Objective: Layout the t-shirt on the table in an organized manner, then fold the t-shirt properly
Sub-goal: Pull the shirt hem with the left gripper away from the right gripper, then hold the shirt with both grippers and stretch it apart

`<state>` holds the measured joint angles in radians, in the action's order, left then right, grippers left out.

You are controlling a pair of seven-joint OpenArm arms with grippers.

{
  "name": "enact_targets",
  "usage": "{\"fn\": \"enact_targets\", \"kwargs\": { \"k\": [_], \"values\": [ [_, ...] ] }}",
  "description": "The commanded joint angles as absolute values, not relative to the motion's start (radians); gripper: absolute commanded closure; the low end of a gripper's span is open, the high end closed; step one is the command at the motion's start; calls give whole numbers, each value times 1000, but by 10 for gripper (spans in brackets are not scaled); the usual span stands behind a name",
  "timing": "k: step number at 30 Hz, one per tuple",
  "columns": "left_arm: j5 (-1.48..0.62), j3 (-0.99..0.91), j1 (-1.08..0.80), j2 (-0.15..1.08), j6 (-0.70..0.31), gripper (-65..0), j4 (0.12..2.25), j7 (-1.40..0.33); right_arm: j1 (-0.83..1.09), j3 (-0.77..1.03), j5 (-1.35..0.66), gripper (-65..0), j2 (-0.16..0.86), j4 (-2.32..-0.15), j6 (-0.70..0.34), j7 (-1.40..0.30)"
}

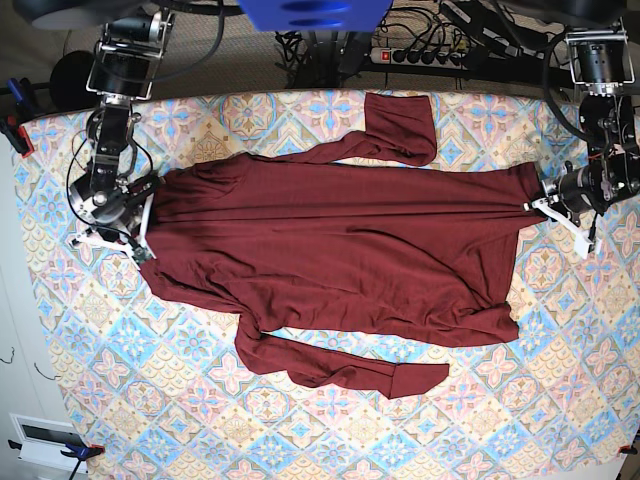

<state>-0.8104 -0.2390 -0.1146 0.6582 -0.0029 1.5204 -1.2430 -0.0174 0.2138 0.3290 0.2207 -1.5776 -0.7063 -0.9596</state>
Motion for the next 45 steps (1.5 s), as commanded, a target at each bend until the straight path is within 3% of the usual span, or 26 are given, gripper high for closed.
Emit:
{"fn": "enact_targets", "kwargs": {
  "k": [1,11,19,28,35,45],
  "values": [
    [-802,-249,-119,704,1,0,1534,-1233,-33,232,338,-55,240,-1596,-698,-958],
    [-802,-248,-176,769,1,0,1537,-1230,-76,309,338,-56,248,-1586,-698,-954],
    [-802,-245,-176,728,1,0,1540,-1230,-240,298,340,-60,298,-1397,-698,-954],
    [-802,-242,-182,707,1,0,1540,-1237,-163,298,334,-155,312,-1534,-698,-963],
    [-803,-243,-177,700,1,-96,1540,-1237,-15,160,214,-240,311,-1715,-698,-1013],
    [-806,-242,-176,676,1,-142,1540,-1237,-15,125,-42,-241,308,-1696,-698,-1036]
  ]
}}
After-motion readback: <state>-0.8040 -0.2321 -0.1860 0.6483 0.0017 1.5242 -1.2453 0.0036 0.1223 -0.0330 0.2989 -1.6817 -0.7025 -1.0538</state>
